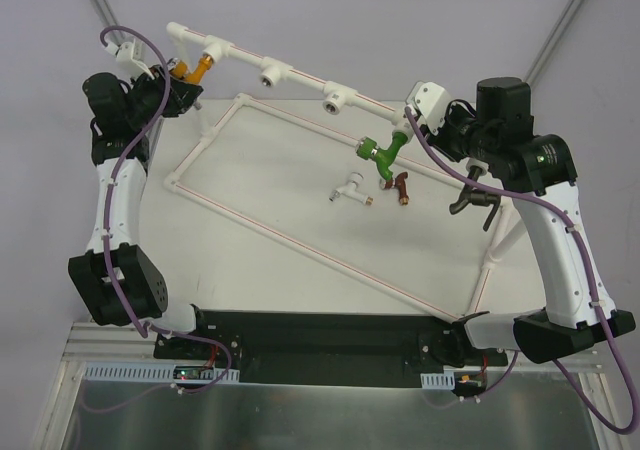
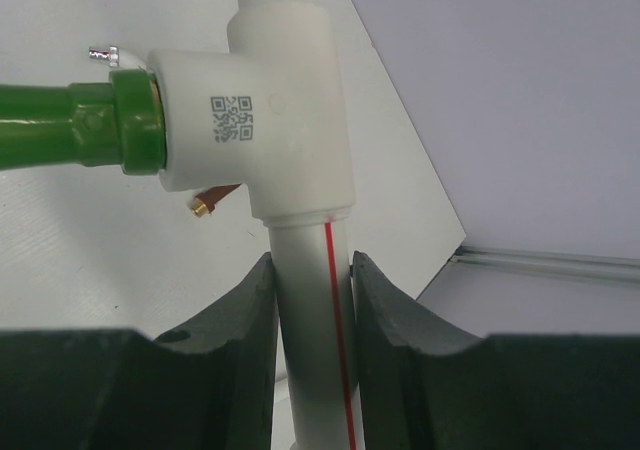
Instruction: Install the water faucets
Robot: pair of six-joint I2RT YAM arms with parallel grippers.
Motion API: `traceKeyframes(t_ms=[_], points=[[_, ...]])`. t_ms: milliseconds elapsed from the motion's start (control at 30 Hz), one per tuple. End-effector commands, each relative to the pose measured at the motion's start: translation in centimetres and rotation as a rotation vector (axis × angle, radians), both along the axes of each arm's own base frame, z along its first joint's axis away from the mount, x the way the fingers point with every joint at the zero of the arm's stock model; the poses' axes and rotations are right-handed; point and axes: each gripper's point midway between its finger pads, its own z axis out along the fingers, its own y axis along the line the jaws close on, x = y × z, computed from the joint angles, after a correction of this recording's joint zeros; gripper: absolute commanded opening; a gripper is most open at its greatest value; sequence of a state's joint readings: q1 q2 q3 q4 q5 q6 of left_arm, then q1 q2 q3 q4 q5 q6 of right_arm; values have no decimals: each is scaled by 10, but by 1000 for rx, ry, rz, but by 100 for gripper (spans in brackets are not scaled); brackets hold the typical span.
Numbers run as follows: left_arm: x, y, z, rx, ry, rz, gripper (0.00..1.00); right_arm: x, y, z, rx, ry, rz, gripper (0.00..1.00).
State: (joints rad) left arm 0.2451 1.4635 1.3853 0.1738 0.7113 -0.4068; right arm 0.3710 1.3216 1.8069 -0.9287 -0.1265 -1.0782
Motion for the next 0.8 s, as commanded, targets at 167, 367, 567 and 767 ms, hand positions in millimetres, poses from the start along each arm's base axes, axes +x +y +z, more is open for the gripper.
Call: traceKeyframes(t_ms=[167,367,567,767], points=[[1,-7,39,177,-189,27,0,-26,10,-9,48,84,28,2],[0,-11,43,243,-217,26,0,-26,11,-9,47,84,31,2],[0,-12,51,285,-245,27,0,-27,11,-10,44,84,30,2],[2,-14,51,335,-256,24,0,-28,11,-9,44,81,34,2]])
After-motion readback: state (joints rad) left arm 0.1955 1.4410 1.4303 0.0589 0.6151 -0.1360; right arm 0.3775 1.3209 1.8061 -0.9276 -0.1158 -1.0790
